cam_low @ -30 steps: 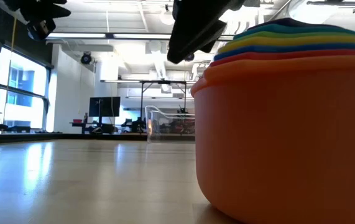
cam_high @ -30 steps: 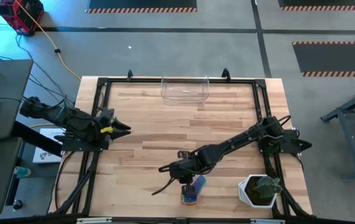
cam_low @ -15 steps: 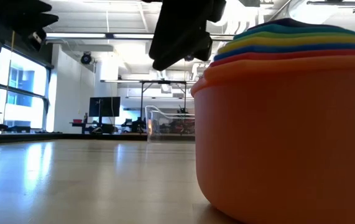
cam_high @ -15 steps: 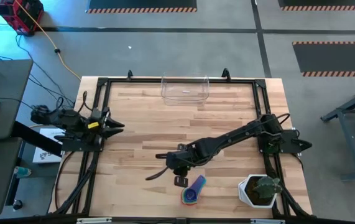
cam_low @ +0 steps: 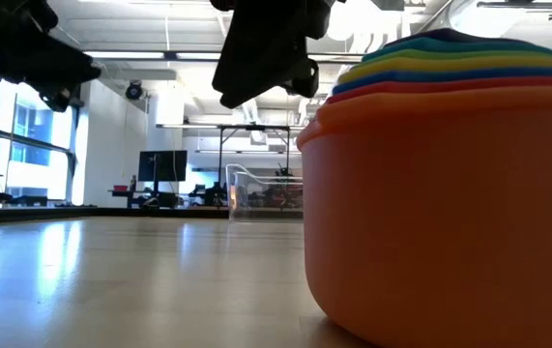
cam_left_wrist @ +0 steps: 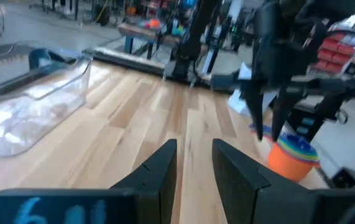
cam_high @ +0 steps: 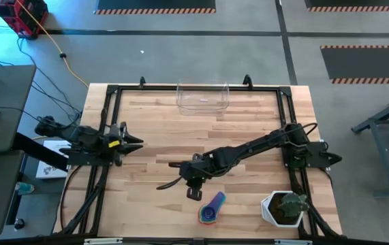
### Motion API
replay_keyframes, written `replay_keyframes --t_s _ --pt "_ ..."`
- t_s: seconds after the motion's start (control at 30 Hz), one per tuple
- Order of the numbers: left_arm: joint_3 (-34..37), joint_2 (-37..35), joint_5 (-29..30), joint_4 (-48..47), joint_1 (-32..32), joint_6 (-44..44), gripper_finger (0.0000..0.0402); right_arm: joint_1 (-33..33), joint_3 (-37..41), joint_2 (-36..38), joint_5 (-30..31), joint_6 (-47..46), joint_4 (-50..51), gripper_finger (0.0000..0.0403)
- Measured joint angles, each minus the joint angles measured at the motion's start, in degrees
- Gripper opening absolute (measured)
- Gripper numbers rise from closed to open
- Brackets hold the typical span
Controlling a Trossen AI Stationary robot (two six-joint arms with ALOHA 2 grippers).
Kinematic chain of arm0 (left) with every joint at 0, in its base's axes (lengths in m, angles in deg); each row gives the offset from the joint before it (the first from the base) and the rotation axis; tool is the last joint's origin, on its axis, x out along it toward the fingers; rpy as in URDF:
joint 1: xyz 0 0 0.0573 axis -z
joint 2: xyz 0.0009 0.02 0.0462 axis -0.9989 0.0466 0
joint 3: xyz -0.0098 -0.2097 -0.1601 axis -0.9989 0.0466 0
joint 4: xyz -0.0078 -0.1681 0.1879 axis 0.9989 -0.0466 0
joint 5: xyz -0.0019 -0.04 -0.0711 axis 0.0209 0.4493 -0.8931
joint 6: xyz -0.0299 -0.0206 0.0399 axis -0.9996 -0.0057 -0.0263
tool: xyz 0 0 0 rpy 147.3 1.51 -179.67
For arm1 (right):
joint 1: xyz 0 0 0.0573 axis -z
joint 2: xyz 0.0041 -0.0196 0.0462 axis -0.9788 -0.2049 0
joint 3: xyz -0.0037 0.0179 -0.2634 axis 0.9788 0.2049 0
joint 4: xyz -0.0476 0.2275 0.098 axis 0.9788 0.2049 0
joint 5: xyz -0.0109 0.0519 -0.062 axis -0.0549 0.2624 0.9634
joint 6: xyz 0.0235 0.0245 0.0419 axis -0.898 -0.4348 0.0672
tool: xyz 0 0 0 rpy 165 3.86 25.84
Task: Nest measuring cups in basket
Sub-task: Put the stacked measuring cups into the transparent bin
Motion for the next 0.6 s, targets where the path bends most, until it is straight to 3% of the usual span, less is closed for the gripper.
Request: replay_keyframes --t_s 0.4,0.6 --pt "9.0 -0.1 -2.4 20.4 -0.1 2.5 0.0091 0.2 0.0 0.0 -1.3 -0.6 -0.4 0.0078" --pt "9.2 0.0 -5.2 20.2 -0.1 4.3 0.0091 0.2 0.0 0.0 -1.5 -1.4 -0.4 0.0078"
